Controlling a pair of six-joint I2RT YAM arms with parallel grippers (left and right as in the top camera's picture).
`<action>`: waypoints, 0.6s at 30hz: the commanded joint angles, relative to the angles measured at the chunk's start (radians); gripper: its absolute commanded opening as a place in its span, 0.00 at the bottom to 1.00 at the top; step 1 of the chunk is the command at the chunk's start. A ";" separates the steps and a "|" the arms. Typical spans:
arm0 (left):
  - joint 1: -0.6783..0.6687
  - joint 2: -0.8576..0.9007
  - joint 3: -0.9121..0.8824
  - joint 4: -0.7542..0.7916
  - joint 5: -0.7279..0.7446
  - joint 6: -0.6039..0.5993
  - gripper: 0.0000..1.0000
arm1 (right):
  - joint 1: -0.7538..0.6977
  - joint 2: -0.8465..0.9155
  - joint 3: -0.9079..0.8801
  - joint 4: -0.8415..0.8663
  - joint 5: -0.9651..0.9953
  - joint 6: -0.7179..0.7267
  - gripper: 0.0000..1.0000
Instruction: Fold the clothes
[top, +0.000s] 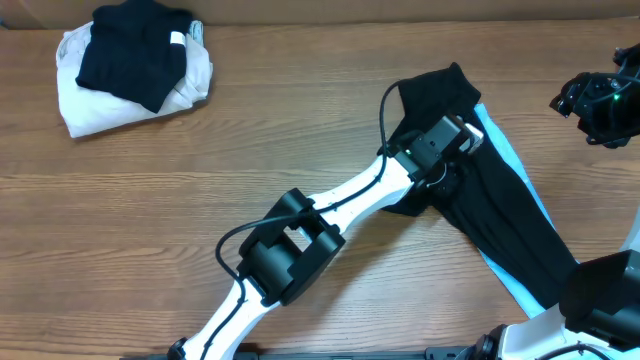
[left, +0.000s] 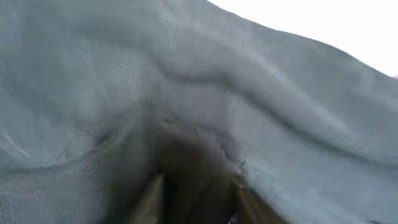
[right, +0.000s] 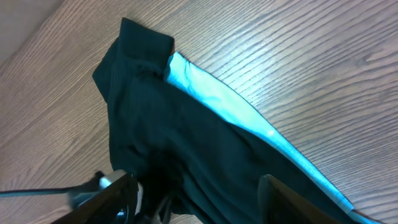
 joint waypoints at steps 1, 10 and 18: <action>0.002 0.010 0.043 -0.033 -0.074 -0.007 0.04 | 0.000 0.003 0.010 0.008 -0.001 -0.004 0.66; 0.137 -0.066 0.451 -0.370 -0.142 -0.006 0.04 | 0.000 0.003 0.010 0.000 -0.002 -0.004 0.63; 0.317 -0.185 0.973 -0.643 -0.142 -0.007 0.04 | 0.003 0.003 0.010 -0.070 -0.001 -0.035 0.63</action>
